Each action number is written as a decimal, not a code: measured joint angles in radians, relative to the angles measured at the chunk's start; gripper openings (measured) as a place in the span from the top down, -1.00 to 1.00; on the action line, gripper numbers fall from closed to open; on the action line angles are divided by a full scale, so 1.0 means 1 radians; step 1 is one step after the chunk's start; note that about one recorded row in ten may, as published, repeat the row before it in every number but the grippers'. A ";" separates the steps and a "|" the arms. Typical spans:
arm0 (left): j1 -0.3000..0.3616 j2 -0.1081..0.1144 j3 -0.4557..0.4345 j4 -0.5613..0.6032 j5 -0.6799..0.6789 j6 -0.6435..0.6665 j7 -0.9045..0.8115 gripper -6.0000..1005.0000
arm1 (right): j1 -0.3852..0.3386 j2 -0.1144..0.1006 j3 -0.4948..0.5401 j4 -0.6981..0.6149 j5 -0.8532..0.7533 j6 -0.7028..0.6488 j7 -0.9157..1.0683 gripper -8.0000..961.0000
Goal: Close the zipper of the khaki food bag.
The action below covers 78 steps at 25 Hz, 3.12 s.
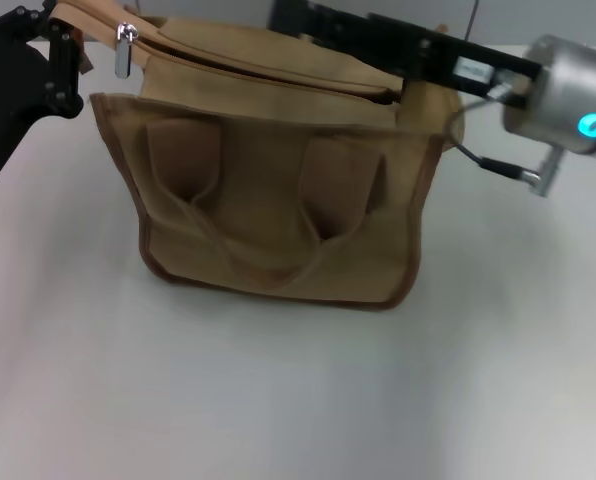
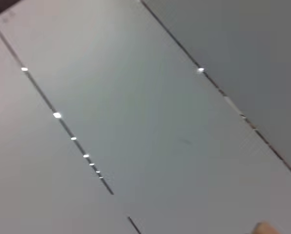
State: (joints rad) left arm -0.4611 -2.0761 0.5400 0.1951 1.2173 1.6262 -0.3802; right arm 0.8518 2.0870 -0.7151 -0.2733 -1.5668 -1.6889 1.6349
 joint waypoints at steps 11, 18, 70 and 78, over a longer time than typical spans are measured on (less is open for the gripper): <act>-0.017 -0.002 0.003 -0.017 -0.001 0.024 0.000 0.95 | 0.095 0.006 -0.098 0.034 0.000 0.158 0.017 -0.69; -0.021 -0.002 0.007 -0.025 -0.001 0.048 0.000 0.96 | 0.140 0.006 -0.149 0.048 0.001 0.249 0.010 -0.32; -0.044 -0.003 0.018 -0.053 0.002 0.104 0.000 0.95 | 0.307 0.005 -0.271 0.120 0.016 0.453 -0.034 0.52; -0.040 -0.004 0.015 -0.062 0.002 0.105 0.000 0.95 | 0.299 0.005 -0.269 0.117 0.016 0.442 -0.053 0.87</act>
State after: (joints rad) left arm -0.5010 -2.0801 0.5553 0.1335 1.2190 1.7310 -0.3804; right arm 1.1511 2.0924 -0.9842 -0.1562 -1.5507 -1.2464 1.5814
